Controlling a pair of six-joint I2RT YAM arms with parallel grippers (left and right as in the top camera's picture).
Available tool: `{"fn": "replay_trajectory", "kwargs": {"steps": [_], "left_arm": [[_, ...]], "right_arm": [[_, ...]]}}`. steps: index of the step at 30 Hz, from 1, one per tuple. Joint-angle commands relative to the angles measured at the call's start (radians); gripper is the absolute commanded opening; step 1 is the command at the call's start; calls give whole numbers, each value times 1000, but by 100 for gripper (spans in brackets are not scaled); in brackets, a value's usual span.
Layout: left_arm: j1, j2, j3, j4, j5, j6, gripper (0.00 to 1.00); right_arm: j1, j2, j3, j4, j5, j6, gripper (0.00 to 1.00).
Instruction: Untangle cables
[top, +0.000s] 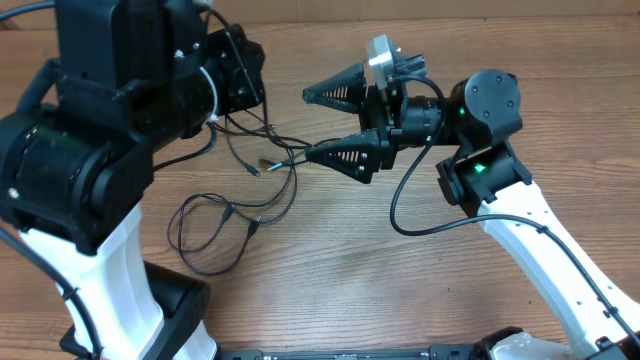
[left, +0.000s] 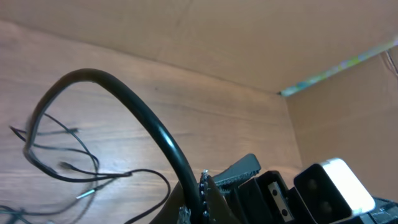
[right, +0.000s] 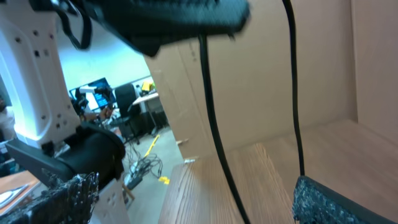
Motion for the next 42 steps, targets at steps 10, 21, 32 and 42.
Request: {"fn": "replay_trajectory", "kwargs": {"steps": [10, 21, 32, 42], "left_arm": [[-102, 77, -1, 6, 82, -42, 4], [-108, 108, -1, 5, 84, -42, 4], [-107, 108, -1, 2, 85, -3, 99], [-69, 47, 0, 2, -24, -2, 99]], "right_arm": [[5, -20, 16, 47, 50, 103, 100], [5, -20, 16, -7, 44, 106, 4], [0, -20, 16, -25, 69, 151, 4], [-146, -20, 39, 72, 145, 369, 4]]}}
